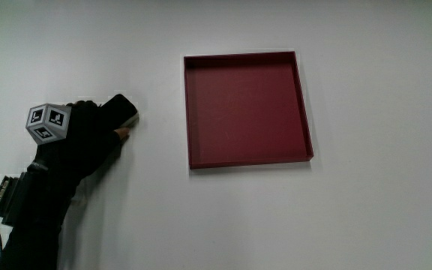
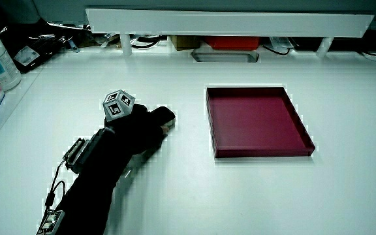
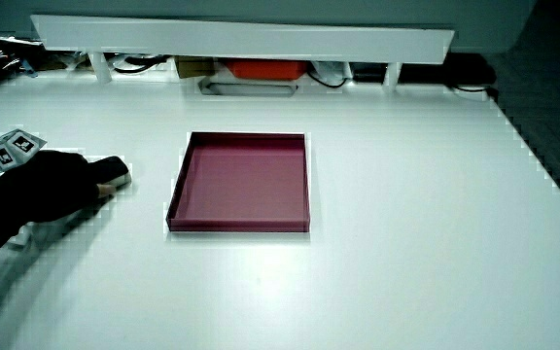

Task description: Place eraser

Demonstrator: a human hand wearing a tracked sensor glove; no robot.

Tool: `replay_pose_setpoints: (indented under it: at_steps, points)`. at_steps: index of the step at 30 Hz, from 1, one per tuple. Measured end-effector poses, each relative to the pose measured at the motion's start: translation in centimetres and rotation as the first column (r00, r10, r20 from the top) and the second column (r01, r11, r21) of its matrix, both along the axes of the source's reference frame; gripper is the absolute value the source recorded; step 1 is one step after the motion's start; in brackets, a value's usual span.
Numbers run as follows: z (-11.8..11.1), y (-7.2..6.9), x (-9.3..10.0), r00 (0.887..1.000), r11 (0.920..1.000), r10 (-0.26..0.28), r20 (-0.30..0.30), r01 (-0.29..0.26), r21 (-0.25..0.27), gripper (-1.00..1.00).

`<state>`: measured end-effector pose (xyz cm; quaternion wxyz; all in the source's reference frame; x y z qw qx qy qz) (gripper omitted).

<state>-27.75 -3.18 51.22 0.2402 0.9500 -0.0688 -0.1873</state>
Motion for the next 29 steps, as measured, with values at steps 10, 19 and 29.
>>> replay_pose_setpoints:
  at_steps: [10,19,29]
  points:
    - [-2.8,1.3,-0.8,0.999,1.0,-0.002,-0.053,0.002,-0.007,-0.78]
    - [-9.5,5.4,2.9,0.992,0.9837,0.113,-0.064,-0.12,-0.134,-1.0]
    - [-14.3,9.7,6.8,0.942,0.9317,0.262,-0.211,-0.304,-0.199,-1.0]
